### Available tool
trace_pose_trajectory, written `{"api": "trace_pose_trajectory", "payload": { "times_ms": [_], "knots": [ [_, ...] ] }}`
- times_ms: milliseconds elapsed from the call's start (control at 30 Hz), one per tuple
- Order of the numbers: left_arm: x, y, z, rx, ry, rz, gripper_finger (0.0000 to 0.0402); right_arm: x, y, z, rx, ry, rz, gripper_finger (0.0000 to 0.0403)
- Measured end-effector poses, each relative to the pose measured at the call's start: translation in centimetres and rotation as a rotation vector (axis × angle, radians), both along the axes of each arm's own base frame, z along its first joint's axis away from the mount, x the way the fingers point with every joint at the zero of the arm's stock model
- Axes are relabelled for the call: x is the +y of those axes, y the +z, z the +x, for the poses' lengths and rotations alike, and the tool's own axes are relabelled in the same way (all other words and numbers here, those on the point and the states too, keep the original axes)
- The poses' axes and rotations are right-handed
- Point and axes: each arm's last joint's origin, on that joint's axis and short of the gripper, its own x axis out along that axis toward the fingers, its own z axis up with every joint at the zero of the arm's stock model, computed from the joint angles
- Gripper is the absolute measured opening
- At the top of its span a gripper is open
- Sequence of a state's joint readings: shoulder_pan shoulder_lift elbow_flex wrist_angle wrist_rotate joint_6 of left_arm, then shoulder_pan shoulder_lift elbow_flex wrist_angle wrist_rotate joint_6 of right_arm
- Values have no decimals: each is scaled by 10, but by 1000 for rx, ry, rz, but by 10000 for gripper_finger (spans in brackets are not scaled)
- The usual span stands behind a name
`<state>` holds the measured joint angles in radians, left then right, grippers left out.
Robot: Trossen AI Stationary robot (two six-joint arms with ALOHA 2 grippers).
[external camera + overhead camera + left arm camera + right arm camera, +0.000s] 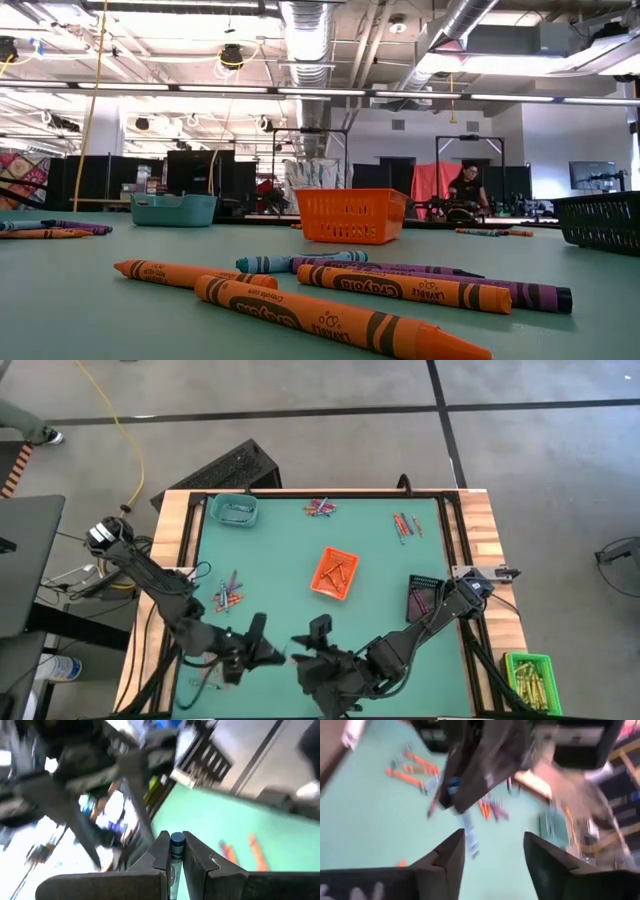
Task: Sort crayons
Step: Put the blue crayon into the blue bin
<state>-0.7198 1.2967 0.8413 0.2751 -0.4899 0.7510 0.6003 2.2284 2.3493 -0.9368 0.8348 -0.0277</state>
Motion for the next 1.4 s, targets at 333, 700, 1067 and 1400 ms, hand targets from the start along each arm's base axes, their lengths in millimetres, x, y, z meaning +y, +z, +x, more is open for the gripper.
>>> {"api": "trace_pose_trajectory", "payload": {
  "times_ms": [333, 700, 1067, 1400],
  "knots": [
    [54, -25, 22, 219, 338, 88, 11, -6, -34, -39, 174, -312, 101, 214],
    [162, -46, 37, 506, 688, 222, 10, 25, -93, -82, 206, -434, 94, 203],
    [280, -53, 12, 719, 896, 179, 10, 49, -126, -118, 124, -523, 172, 195],
    [354, -55, -37, 817, 1038, 143, 11, 53, -139, -131, 76, -574, 219, 195]
  ]
}}
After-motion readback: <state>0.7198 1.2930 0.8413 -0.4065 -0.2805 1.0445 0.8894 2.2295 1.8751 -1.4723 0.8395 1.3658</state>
